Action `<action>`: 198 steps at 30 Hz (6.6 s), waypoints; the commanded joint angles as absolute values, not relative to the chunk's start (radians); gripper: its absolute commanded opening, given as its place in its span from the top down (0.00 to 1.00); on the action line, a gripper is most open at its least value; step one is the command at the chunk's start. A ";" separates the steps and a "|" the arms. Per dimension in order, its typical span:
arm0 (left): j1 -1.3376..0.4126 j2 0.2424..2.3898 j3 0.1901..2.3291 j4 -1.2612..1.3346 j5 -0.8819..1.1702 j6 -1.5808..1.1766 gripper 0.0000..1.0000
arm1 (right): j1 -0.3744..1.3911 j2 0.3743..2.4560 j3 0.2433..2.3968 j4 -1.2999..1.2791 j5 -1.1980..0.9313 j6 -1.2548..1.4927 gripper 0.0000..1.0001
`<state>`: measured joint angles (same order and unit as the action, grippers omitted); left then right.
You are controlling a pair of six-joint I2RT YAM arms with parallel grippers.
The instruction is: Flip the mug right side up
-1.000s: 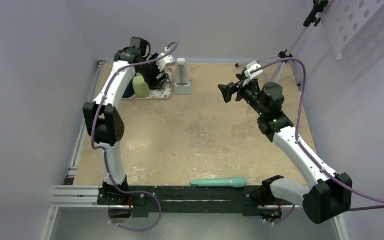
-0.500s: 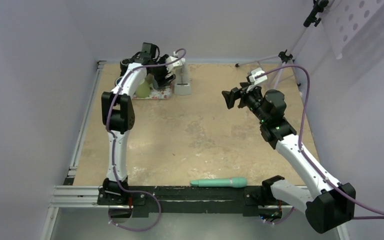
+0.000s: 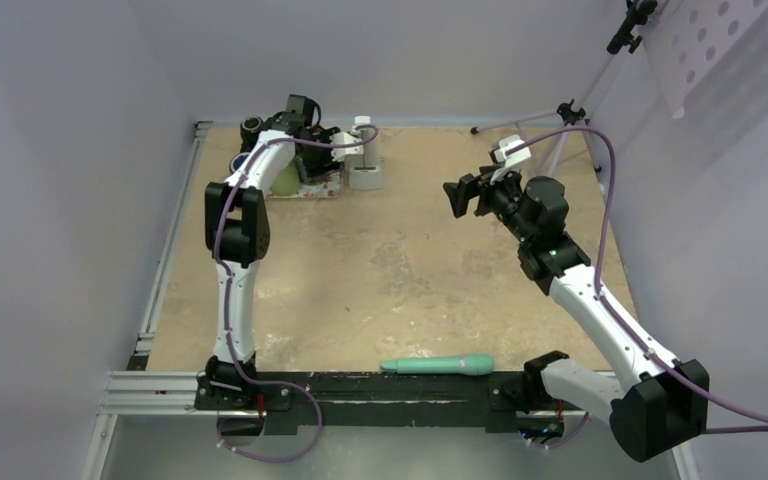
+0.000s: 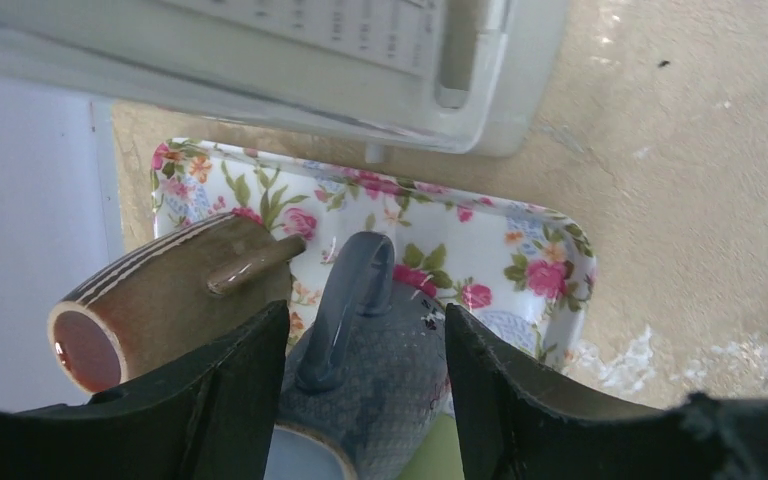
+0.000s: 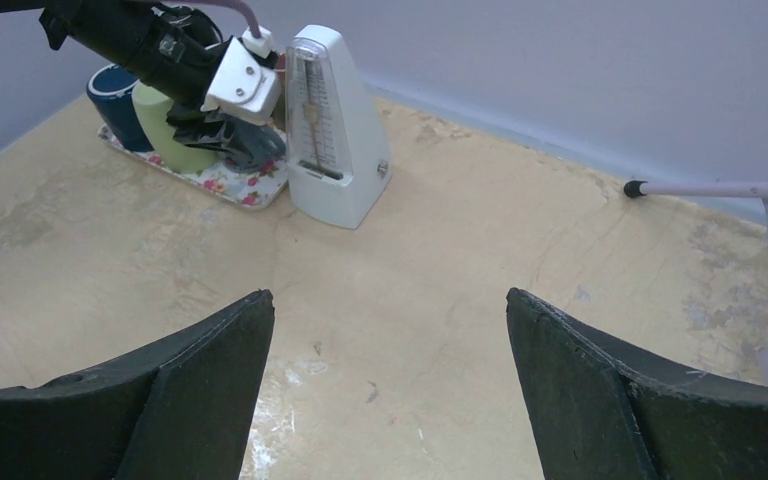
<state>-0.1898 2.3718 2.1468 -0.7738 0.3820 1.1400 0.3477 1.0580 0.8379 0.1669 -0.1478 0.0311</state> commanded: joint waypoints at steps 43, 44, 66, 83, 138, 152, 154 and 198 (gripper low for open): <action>-0.192 2.076 1.821 -0.560 0.274 0.813 1.00 | 0.503 1.210 0.878 0.345 -0.149 0.216 0.08; -0.192 2.079 1.820 -0.560 0.267 0.789 1.00 | 0.527 1.247 0.901 0.345 -0.141 0.220 0.08; -0.169 2.006 1.707 -0.488 0.379 0.286 1.00 | 0.650 1.964 1.327 0.495 -0.354 0.628 0.16; -0.170 1.936 1.643 -0.460 0.466 0.167 1.00 | 0.649 2.233 1.669 0.395 -0.434 0.641 0.84; -0.170 2.135 2.180 -0.823 0.172 0.355 0.16 | 0.584 1.556 1.288 -0.706 0.236 0.327 0.38; -0.218 2.424 2.265 -0.552 -0.087 -0.114 0.32 | 0.583 1.500 1.338 -0.655 0.232 0.308 0.47; -0.220 2.455 2.321 -0.576 -0.075 -0.088 0.32 | 0.583 1.496 1.353 -0.662 0.234 0.300 0.47; -0.206 2.521 2.420 -0.656 0.018 0.218 0.55 | 0.583 1.348 1.391 -0.694 0.279 0.242 0.46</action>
<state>-0.2104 2.5175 2.3119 -0.6292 -0.0753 0.2050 0.5823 1.3815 1.3731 -0.7143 0.2527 0.2272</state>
